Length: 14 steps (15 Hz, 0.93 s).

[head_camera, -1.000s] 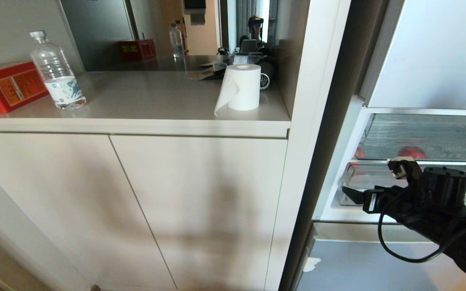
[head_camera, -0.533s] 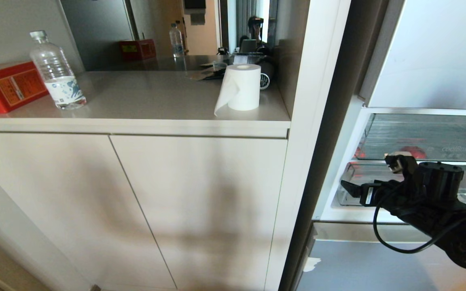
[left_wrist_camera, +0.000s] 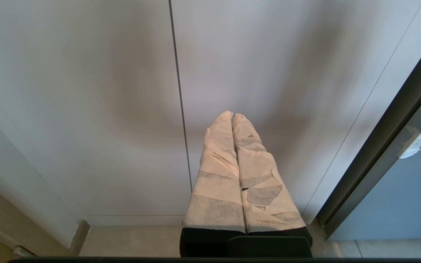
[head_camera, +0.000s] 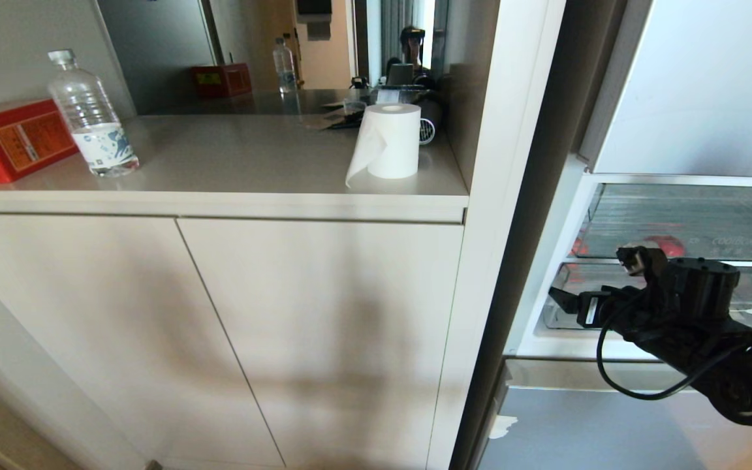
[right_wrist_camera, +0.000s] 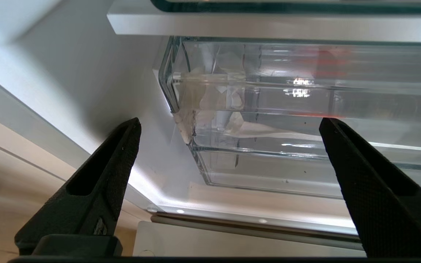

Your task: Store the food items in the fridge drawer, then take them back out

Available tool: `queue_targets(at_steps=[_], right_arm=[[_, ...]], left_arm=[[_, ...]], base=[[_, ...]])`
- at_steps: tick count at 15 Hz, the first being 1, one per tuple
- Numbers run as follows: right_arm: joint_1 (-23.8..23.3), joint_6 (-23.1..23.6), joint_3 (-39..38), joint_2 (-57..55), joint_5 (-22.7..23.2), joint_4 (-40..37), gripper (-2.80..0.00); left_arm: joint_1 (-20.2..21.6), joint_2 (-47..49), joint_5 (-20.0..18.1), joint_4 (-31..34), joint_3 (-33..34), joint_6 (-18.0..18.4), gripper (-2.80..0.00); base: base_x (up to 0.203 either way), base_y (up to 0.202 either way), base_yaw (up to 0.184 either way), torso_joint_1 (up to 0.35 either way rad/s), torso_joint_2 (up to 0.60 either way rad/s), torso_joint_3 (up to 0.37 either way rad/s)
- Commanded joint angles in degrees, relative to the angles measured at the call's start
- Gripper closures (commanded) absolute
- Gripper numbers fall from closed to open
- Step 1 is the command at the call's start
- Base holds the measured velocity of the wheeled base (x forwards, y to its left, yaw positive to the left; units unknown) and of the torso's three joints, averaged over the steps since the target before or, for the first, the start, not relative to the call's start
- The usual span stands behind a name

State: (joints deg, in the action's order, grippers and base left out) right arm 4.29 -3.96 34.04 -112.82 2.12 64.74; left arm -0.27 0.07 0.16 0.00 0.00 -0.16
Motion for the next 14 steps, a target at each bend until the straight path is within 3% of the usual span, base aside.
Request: queue_targets(at_steps=[1, 12, 13, 14], right_arm=[[0.1, -0.3, 0.6, -0.2, 0.2, 0.4, -2.80], [3.9, -1.0, 1.0, -0.4, 0.1, 0.4, -2.80], [3.9, -1.2, 0.9, -0.4, 0.1, 0.4, 0.00], [3.8, -1.6, 0.9, -0.4, 0.1, 0.4, 0.00]], left_arm=[[0.0, 0.0, 0.0, 0.0, 0.0, 0.0, 0.00], [0.0, 0.1, 0.0, 0.0, 0.0, 0.0, 0.00], [0.0, 0.0, 0.0, 0.0, 0.0, 0.0, 0.00], [0.0, 0.0, 0.0, 0.0, 0.0, 0.0, 0.00]], base=[[0.000, 0.000, 0.000, 0.000, 0.00, 0.000], [0.000, 0.000, 0.000, 0.000, 0.00, 0.000], [0.000, 0.000, 0.000, 0.000, 0.00, 0.000], [0.000, 0.000, 0.000, 0.000, 0.00, 0.000]])
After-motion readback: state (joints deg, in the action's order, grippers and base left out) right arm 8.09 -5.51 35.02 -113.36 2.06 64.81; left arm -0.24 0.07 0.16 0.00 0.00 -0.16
